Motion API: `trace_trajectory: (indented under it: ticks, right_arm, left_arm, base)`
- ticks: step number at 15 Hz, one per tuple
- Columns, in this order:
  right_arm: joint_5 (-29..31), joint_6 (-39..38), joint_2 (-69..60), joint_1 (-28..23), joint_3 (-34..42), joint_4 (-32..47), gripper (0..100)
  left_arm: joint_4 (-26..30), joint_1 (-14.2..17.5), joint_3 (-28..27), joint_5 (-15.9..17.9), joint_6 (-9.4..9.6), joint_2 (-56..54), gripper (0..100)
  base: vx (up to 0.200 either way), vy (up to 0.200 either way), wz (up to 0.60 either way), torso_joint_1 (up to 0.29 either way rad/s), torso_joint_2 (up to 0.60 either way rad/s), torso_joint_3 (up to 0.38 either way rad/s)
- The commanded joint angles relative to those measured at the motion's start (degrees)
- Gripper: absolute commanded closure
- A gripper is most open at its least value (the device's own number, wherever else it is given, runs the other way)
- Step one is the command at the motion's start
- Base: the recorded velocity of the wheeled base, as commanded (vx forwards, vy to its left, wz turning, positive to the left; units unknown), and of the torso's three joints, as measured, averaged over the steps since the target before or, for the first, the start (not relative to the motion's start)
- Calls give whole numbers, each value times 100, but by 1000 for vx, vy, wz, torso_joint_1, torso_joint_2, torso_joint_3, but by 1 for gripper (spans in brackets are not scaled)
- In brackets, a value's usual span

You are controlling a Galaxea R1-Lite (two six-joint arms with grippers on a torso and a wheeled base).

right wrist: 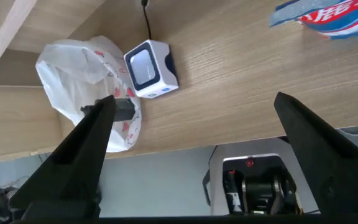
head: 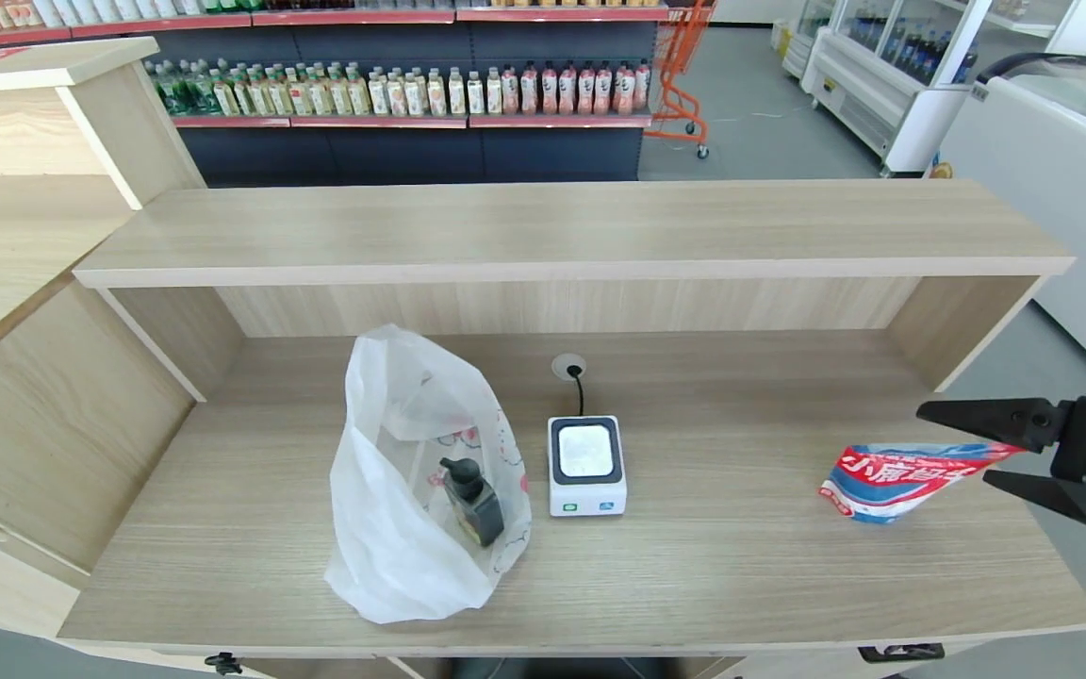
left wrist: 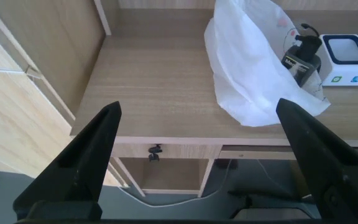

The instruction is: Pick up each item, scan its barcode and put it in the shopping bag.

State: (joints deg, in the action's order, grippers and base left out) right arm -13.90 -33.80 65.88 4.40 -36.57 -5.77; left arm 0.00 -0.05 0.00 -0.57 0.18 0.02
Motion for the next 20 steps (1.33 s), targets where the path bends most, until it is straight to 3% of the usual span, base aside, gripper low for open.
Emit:
trace_trajectory:
  ticks: [1,6,9,18,20]
  right_arm:
    - [54,-47,-14,-115,-17,23,0]
    - [115,-619,-181,-176,-245,550,0]
    - [581,-1410,-110,-176,-570,1095,0]
    - [1372,-2772,1366,-132,-825,1148,0]
    - [1530,-3000,1885,-18,-1291,1174,0]
  left_arm:
    - [0,-4,0,-4,8,-2,0]
    - [0,5,0,-4,-1,-2,0]
    - [0,-4,0,5,26,-2,0]
    - [0,-4,0,5,17,-2,0]
    - [0,5,0,5,17,-2,0]
  base:
    - [0,-200,0,2,2,2]
    - [0,-200,0,3,3,0]
    - [0,-200,0,4,2,1]
    - [0,0,0,0,0,0]
    - [0,0,0,0,0,0]
